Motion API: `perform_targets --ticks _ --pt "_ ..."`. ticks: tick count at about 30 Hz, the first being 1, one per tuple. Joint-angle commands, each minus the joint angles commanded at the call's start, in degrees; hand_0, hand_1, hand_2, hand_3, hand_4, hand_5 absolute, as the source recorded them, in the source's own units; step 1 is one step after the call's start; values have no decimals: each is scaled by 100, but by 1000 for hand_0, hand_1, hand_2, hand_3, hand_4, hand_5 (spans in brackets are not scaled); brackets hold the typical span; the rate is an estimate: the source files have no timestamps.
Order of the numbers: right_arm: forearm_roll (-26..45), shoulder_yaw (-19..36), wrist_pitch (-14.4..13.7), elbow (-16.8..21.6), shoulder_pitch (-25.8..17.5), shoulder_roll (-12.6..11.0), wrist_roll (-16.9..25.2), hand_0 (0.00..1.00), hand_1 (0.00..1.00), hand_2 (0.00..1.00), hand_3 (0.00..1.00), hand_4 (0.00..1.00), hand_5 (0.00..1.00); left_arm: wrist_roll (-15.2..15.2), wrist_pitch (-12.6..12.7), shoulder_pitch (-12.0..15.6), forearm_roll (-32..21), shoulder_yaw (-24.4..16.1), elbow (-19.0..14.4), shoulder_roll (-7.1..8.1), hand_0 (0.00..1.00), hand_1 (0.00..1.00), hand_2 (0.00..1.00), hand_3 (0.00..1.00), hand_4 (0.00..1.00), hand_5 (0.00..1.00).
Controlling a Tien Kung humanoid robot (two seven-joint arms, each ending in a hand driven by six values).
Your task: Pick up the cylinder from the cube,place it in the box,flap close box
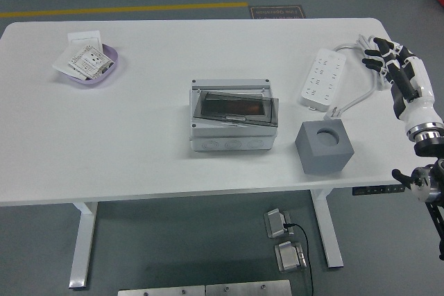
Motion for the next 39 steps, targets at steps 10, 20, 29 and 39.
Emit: perform_targets --ticks 10,20,29,39 --pt "-373 201 -8 11 -60 89 -40 722 616 629 689 985 675 -1 3 -67 -4 -103 -4 13 629 651 605 622 628 156" --pt "-561 316 56 49 -101 186 -73 720 619 631 687 987 687 0 14 -77 -175 -28 2 71 629 651 605 622 629 157" --pt "-616 326 90 63 -202 233 -92 722 623 639 688 990 704 19 23 -24 -297 30 13 159 628 651 605 622 629 159" --pt "-734 293 103 43 -233 243 -116 722 626 641 688 991 710 21 20 -35 -365 72 15 159 628 651 606 622 631 160"
